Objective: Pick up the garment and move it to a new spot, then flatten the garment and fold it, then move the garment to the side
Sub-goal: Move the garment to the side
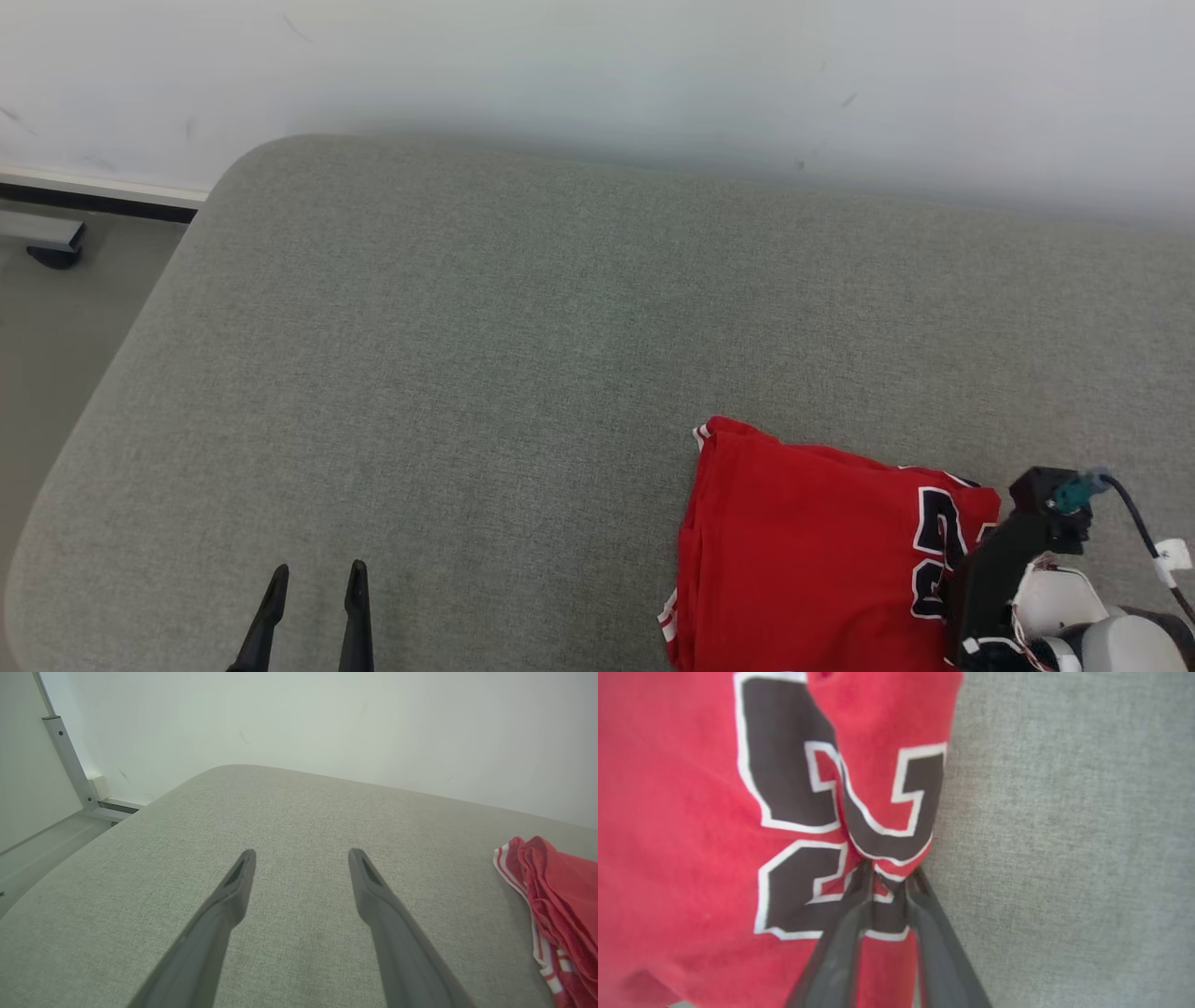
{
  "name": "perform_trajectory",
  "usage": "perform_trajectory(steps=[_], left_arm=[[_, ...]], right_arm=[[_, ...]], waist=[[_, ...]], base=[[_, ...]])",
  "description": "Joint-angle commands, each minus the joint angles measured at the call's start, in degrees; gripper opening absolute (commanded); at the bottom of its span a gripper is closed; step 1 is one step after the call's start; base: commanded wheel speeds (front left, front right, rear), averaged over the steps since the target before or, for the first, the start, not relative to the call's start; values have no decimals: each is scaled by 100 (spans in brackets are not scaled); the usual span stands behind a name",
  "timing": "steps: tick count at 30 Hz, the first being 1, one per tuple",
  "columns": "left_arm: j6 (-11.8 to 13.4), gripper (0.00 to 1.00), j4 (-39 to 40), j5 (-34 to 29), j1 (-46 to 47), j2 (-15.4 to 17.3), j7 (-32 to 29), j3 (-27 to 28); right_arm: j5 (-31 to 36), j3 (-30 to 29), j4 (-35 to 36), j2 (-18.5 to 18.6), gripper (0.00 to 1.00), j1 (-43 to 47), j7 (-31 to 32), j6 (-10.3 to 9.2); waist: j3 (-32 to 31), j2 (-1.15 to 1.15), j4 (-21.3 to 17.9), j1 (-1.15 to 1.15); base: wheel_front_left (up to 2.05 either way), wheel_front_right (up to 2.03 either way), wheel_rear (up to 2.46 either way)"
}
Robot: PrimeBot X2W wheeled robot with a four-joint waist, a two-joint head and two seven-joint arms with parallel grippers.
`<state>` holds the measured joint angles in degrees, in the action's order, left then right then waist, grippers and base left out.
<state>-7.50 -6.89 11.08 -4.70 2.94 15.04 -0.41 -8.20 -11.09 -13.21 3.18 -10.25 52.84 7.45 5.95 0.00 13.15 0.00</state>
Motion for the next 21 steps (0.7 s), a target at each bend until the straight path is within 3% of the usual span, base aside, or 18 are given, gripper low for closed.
perform_trajectory(steps=[1, 8, 21], left_arm=[[6, 100, 18, 51, 13, -9, 16, 23], [6, 100, 154, 99, 52, -10, 16, 4], [15, 100, 484, 273, 186, -8, 16, -184]], right_arm=[[116, 54, -72, -47, 0, -6, -22, 2], [444, 360, 139, 144, 0, -753, -54, 1], [441, 762, 115, 861, 0, -2379, 639, 1]], waist=[[-15, 0, -33, 0], [-16, 0, -360, 0], [116, 0, -1308, 0]], base=[[0, 0, 0], [0, 0, 0], [0, 0, 0]])
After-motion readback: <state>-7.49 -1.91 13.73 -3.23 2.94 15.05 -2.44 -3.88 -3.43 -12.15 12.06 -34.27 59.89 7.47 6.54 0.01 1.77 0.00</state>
